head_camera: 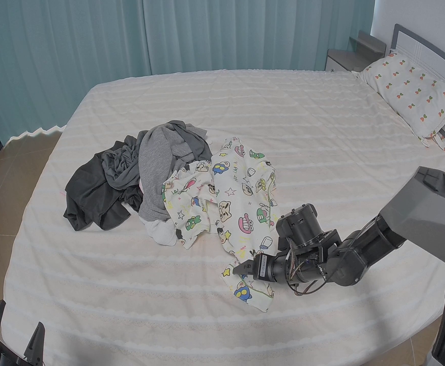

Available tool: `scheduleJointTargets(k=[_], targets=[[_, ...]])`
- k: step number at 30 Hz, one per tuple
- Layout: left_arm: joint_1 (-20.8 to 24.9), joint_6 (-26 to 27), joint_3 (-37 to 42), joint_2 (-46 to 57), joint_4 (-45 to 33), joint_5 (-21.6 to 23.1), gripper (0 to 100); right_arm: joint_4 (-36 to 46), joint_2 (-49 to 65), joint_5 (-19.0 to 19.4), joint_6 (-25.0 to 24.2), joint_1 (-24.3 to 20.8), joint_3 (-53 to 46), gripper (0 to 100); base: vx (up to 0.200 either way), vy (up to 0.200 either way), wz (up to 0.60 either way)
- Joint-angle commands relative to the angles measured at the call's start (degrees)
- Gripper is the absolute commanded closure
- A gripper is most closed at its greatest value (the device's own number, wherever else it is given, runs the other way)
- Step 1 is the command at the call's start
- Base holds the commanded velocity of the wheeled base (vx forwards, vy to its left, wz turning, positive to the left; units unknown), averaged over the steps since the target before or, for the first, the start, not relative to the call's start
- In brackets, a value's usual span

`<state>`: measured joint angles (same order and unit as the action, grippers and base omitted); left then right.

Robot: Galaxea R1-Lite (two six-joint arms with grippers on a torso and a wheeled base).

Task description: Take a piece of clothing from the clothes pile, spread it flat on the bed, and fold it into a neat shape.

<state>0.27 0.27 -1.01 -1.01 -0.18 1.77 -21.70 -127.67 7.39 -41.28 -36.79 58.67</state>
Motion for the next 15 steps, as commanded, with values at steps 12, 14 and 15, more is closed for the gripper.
scheduleJointTargets(k=[12, 14, 15], targets=[[0.0, 0.0, 0.9, 1.0, 0.0, 0.0, 0, 1.8, -9.9, -7.5, 0.0, -4.4, 11.7, 100, 0.0, 0.0, 0.0], [0.0, 0.0, 0.9, 1.0, 0.0, 0.0, 0, 1.8, -8.5, -7.1, -0.3, -4.3, 10.0, 100, 0.0, 0.0, 0.0], [0.0, 0.0, 0.9, 1.0, 0.0, 0.0, 0, 1.8, -8.2, -6.9, -0.3, -4.3, 9.7, 100, 0.0, 0.0, 0.0]])
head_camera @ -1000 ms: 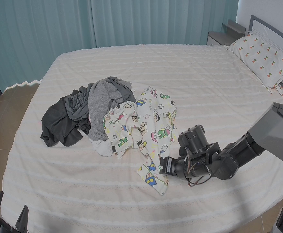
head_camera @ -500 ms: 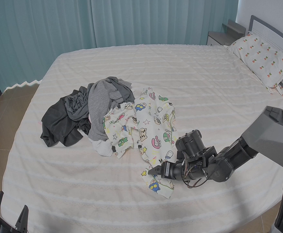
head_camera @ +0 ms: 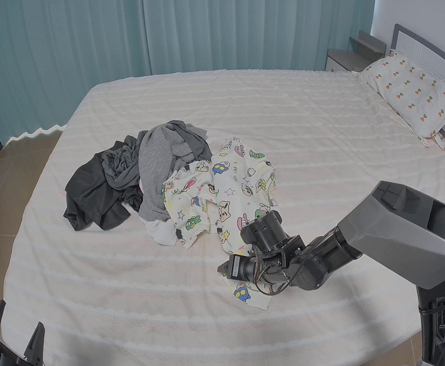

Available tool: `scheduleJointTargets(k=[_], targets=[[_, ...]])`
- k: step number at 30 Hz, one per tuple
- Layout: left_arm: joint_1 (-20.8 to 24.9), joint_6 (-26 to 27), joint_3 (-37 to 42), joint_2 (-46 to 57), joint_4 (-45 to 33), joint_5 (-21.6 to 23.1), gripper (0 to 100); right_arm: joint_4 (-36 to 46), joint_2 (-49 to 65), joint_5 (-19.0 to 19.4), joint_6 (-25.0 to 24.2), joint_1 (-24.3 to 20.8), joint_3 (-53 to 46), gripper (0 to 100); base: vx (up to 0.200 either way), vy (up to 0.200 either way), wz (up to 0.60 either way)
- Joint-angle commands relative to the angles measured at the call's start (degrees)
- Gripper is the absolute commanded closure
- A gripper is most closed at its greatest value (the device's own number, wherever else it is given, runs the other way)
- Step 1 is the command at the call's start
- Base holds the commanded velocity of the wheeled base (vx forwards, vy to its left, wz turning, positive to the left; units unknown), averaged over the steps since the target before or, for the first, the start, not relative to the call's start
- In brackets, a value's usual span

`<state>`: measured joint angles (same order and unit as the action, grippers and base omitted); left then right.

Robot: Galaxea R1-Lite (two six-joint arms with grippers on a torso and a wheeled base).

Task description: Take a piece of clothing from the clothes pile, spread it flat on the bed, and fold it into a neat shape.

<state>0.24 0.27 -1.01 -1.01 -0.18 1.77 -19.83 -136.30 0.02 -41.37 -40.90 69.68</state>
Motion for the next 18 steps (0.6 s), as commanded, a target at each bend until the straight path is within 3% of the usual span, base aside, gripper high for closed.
scheduleJointTargets(k=[1, 8, 9, 12, 18], targets=[[0.0, 0.0, 0.9, 1.0, 0.0, 0.0, 0, -0.4, 1.7, 1.0, 0.1, -0.1, -3.5, 100, 0.0, 0.0, 0.0], [0.0, 0.0, 0.9, 1.0, 0.0, 0.0, 0, -4.7, 9.3, 7.0, -0.6, 1.0, -11.2, 100, 0.0, 0.0, 0.0], [0.0, 0.0, 0.9, 1.0, 0.0, 0.0, 0, -10.3, 12.6, 9.6, -0.6, 1.8, -15.3, 100, 0.0, 0.0, 0.0], [0.0, 0.0, 0.9, 1.0, 0.0, 0.0, 0, -19.0, 17.2, 11.8, -1.2, 2.5, -21.9, 100, 0.0, 0.0, 0.0], [0.0, 0.2, 0.9, 1.0, 0.0, 0.0, 0, -29.8, 27.7, 12.2, -1.6, 2.6, -33.3, 100, 0.0, 0.0, 0.0]])
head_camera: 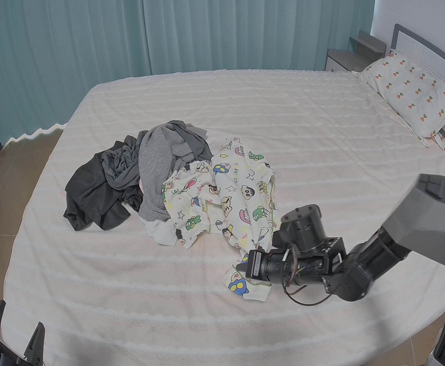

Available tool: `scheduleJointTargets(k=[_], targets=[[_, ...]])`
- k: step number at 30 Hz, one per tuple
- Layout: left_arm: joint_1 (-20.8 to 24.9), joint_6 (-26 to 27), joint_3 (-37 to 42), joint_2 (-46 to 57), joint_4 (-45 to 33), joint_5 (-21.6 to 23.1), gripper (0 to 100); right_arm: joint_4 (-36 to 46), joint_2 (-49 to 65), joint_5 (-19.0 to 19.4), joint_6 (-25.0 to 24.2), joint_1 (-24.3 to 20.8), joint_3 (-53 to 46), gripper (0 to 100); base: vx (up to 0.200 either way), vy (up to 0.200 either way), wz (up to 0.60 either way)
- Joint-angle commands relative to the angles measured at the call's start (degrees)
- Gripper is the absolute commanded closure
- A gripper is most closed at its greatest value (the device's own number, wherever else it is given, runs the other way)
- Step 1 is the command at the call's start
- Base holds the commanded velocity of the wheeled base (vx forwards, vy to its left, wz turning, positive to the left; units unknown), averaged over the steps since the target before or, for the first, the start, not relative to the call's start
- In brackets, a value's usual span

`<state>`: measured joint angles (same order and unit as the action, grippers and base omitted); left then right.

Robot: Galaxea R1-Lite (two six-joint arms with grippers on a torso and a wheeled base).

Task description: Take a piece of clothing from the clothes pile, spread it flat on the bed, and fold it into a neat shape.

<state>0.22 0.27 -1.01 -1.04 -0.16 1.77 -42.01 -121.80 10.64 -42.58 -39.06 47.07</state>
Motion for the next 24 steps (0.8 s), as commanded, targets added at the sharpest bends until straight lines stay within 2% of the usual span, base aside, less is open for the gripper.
scheduleJointTargets(k=[1, 7, 8, 14, 17, 22, 23, 24], targets=[[0.0, 0.2, 0.9, 1.0, 0.0, 0.0, 0, -7.6, 13.2, 1.6, -0.4, 0.7, -10.7, 100, 0.0, 0.0, 0.0], [0.0, 1.0, 0.9, 1.0, 0.3, 0.0, 0, -8.8, 23.7, 1.8, -0.3, 1.7, -13.3, 100, 0.0, 0.0, 0.0], [0.0, 3.5, 0.9, 1.0, 0.4, 0.2, 0, -8.5, 27.6, 2.5, -0.1, 1.6, -13.0, 100, 0.0, 0.0, 0.0], [0.0, 5.5, 0.9, 1.0, 0.6, 3.9, 0, -7.7, 34.3, 5.0, 0.2, 1.6, -11.2, 100, 0.0, 0.0, 0.0], [0.3, 5.6, 0.8, 0.2, 0.8, 4.9, 0, -6.0, 35.8, 5.0, 0.4, 1.4, -8.5, 100, 0.0, 0.0, 0.0], [2.2, 5.4, 0.5, -2.1, 1.6, 4.9, 0, 1.8, 38.6, 5.0, 1.1, -0.1, -2.1, 100, 0.0, 0.0, 0.0], [2.2, 3.2, -2.9, -3.0, 2.4, 5.3, 0, 3.2, 38.8, 5.0, 1.4, -0.7, -0.8, 100, 0.0, 0.0, 0.0], [2.1, -3.3, -12.7, -5.7, 4.9, 5.2, 0, 4.7, 39.0, 5.0, 1.5, -1.0, 0.5, 100, 0.0, 0.0, 0.0]])
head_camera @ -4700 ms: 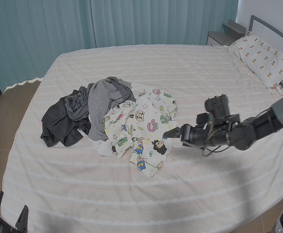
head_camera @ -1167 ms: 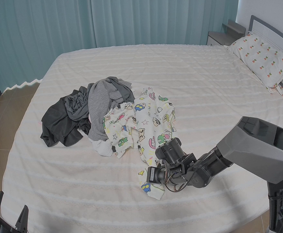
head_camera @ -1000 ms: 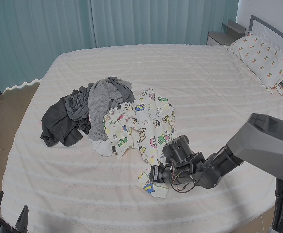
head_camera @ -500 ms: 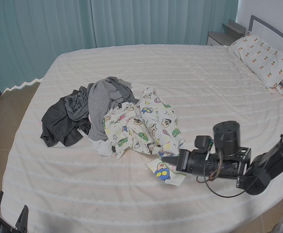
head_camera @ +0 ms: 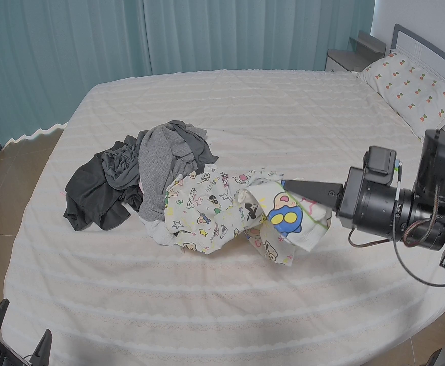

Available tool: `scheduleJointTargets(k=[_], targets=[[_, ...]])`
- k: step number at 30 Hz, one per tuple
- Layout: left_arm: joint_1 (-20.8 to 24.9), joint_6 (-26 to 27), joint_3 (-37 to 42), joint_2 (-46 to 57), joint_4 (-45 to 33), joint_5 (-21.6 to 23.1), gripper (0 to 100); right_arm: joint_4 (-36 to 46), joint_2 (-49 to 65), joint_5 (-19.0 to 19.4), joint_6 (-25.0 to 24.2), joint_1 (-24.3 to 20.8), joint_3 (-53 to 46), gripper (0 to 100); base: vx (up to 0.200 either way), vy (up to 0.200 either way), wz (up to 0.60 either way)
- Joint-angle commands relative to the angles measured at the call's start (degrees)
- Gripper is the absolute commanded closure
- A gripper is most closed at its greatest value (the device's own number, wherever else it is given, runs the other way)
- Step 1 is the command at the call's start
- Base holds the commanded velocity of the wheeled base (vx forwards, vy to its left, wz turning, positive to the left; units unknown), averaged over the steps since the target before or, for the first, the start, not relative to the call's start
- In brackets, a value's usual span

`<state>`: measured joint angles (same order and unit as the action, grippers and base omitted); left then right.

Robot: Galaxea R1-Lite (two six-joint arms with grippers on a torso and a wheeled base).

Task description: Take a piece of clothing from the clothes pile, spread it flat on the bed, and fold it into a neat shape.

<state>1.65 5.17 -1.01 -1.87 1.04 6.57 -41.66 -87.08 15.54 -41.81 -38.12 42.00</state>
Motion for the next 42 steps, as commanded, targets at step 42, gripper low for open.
scheduleJointTargets(k=[42], targets=[[42.0, 0.1, -16.7, -95.5, 36.3, 11.3, 0, 7.4, -1.8, -0.5, 2.5, -11.1, 23.7, 100, 0.0, 0.0, 0.0]])
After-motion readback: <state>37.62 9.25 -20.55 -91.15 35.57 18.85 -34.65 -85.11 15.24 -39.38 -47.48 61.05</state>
